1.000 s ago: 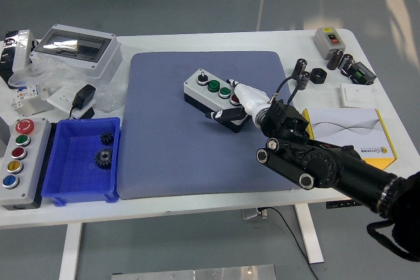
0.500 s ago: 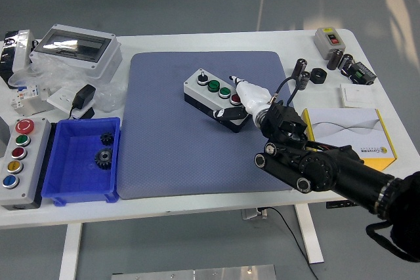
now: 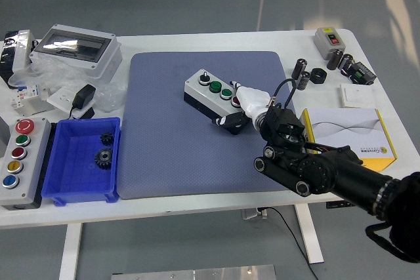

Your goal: Pick up the button,place it on the desk,press the button,press the button

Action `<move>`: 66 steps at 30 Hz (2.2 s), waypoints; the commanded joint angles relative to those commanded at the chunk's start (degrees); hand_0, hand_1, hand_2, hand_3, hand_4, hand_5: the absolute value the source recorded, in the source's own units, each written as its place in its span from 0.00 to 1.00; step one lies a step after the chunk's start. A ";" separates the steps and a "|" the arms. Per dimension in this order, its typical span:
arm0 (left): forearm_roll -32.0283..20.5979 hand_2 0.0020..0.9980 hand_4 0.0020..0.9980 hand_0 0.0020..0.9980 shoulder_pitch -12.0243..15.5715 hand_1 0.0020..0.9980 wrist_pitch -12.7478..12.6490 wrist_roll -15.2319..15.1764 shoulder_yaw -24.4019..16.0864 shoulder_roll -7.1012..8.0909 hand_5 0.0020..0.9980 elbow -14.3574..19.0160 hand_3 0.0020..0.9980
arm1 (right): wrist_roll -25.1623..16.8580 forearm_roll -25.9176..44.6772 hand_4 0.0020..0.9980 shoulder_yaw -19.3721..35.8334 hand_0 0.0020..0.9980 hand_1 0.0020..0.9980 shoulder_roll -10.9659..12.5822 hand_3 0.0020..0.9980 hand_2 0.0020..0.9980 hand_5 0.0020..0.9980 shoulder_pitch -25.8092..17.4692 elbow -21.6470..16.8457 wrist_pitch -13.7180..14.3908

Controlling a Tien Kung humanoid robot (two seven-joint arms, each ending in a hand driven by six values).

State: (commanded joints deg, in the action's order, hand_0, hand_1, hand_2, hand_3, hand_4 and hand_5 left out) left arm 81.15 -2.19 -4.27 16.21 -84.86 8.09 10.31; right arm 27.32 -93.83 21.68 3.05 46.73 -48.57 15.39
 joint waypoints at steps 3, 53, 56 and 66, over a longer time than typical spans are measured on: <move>-0.12 0.57 0.64 0.61 -0.03 0.62 0.07 -0.24 0.07 0.04 0.18 0.00 0.61 | -0.14 -0.37 0.76 -0.14 0.21 0.47 0.02 0.84 0.59 0.15 0.01 0.15 0.60; -0.51 0.58 0.66 0.61 0.08 0.61 -0.24 -1.24 0.30 -0.22 0.27 0.00 0.62 | -21.66 -0.29 0.15 -3.04 0.14 0.29 17.64 0.40 0.37 0.00 -4.90 -22.81 -1.03; -0.45 0.58 0.68 0.61 0.08 0.61 -0.21 -1.26 0.31 -0.18 0.30 0.00 0.63 | -21.19 -1.34 0.16 -3.34 0.16 0.31 17.32 0.41 0.37 0.00 -5.33 -22.00 -0.56; -0.14 0.58 0.69 0.61 -0.25 0.61 -0.13 -1.24 0.23 0.03 0.31 0.00 0.63 | -20.97 -2.60 0.17 -3.80 0.17 0.31 16.67 0.41 0.37 0.00 -5.99 -19.89 -0.35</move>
State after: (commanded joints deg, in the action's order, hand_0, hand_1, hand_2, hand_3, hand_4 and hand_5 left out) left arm 81.01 -2.44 -4.40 14.97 -84.63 8.12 10.31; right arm 6.35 -96.43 17.89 19.72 40.74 -68.47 15.04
